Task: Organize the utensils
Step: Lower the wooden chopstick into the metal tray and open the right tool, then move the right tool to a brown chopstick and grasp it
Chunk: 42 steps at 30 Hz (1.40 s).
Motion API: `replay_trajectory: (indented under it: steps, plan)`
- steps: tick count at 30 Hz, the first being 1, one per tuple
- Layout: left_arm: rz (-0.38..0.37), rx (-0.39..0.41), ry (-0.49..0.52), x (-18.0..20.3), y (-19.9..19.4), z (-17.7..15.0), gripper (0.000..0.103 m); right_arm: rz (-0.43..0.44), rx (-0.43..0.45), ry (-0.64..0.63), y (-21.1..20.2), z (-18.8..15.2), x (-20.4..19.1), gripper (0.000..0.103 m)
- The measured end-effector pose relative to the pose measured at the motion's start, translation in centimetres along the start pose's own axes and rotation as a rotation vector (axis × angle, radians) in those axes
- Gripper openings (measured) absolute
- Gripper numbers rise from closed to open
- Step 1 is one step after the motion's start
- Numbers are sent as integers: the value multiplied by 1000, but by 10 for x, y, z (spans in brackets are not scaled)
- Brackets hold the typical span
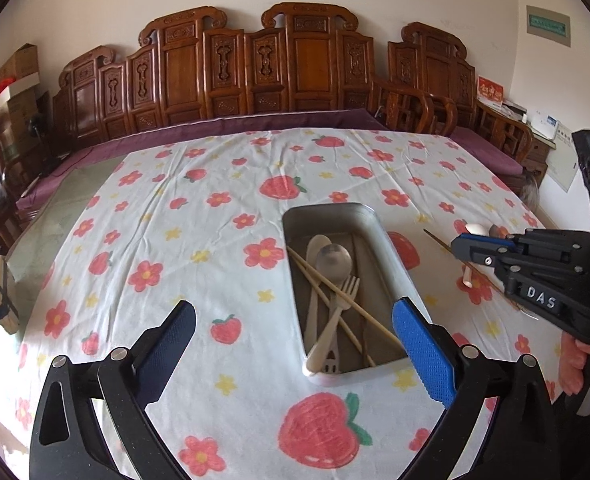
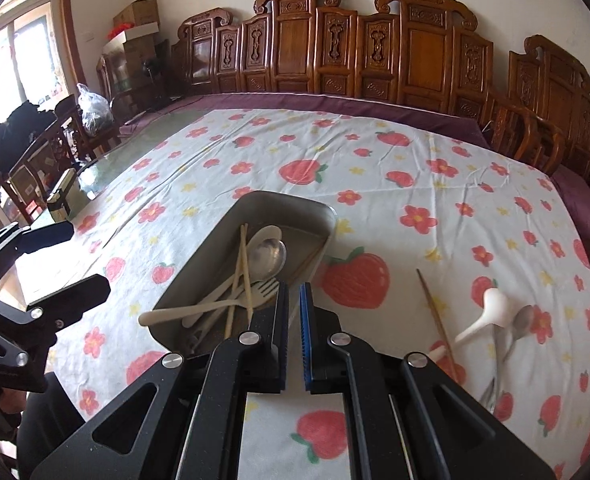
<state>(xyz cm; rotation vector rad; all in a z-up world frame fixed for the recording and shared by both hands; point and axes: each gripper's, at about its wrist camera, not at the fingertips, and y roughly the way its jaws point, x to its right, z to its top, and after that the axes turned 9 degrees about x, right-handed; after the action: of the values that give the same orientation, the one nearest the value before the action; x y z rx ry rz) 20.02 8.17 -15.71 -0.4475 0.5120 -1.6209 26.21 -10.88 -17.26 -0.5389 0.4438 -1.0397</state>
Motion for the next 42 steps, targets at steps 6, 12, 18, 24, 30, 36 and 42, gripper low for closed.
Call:
replay_trajectory:
  steps: [6, 12, 18, 24, 30, 36, 42]
  plan:
    - [-31, -9, 23, 29, 4, 0, 95, -27, 5, 6, -19, -13, 31, 12]
    - [-83, -12, 53, 64, 10, 5, 95, -91, -9, 34, -39, -39, 83, 24]
    - [-128, -28, 82, 100, 21, 5, 95, -176, -53, 78, -50, -69, 141, 24]
    - [-166, -49, 100, 128, 29, -3, 95, -183, -90, 101, -50, -91, 170, 24]
    - [-184, -77, 118, 144, 37, -13, 95, -108, -123, 67, -24, -96, 163, 24]
    - [-191, -99, 138, 155, 42, -19, 95, -61, -167, 3, 13, -87, 145, 24]
    - [-190, -115, 144, 159, 46, -23, 95, -66, -247, 26, 45, -83, 149, 24]
